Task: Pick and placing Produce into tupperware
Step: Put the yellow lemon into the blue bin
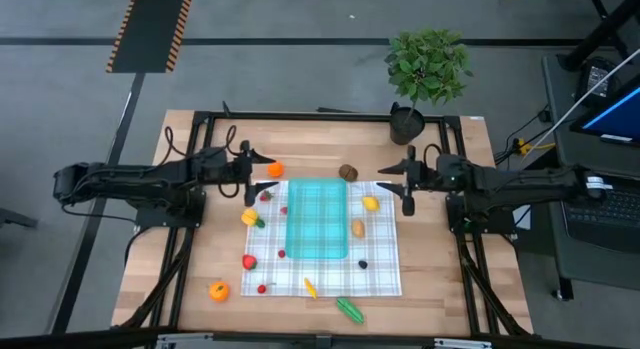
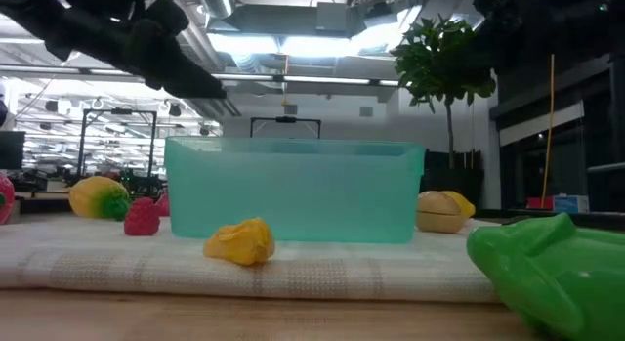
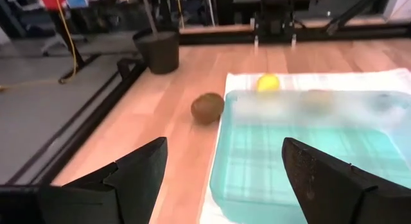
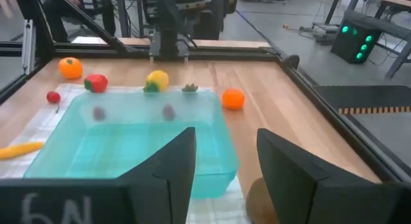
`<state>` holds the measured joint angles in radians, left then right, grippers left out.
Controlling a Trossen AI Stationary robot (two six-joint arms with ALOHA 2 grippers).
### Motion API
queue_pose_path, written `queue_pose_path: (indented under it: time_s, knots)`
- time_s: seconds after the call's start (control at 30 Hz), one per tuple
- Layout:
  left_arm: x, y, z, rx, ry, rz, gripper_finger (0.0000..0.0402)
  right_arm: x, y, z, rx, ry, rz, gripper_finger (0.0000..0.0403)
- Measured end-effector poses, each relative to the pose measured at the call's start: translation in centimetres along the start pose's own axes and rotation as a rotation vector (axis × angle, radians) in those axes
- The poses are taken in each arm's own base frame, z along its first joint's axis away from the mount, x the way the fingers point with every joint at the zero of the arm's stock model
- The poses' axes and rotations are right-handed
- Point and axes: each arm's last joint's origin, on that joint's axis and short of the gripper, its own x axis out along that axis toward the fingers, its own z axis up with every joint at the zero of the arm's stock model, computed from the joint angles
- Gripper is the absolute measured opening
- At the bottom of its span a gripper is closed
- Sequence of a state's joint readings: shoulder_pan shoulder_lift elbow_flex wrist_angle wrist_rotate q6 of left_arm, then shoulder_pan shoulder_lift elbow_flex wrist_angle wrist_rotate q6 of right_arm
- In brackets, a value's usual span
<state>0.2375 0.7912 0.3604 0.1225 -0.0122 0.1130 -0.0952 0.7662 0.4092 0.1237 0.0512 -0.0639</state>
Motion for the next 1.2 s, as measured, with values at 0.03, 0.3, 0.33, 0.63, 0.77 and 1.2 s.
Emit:
queue_pose_path:
  time_s: [0.03, 0.3, 0.33, 0.63, 0.77, 1.2]
  knots:
    - [0.1, 0.0, 0.2, -0.003, 0.018, -0.002, 0.0294, 0.1, 0.0, 0.1, 0.001, 0.012, 0.001, 0.0168]
    - [0.8, 0.2, 1.7, -0.004, 0.149, -0.017, 0.025, 1.4, 0.0, 1.1, 0.025, 0.168, 0.008, 0.0168]
    - [0.8, 0.2, 1.7, -0.004, 0.154, -0.017, 0.0245, 1.6, 0.0, 1.3, 0.027, 0.17, 0.008, 0.0168]
    - [0.9, 0.1, 0.8, -0.003, 0.248, -0.027, 0.0209, 2.7, 0.1, 1.0, 0.093, 0.379, 0.003, 0.0168]
    - [0.9, 0.1, 0.6, -0.003, 0.264, -0.029, 0.0202, 2.9, 0.1, 0.9, 0.107, 0.433, 0.0, 0.0168]
    - [0.6, 0.1, -0.1, 0.015, 0.343, -0.001, 0.0197, 3.1, 0.1, 0.8, 0.135, 0.489, -0.009, 0.0168]
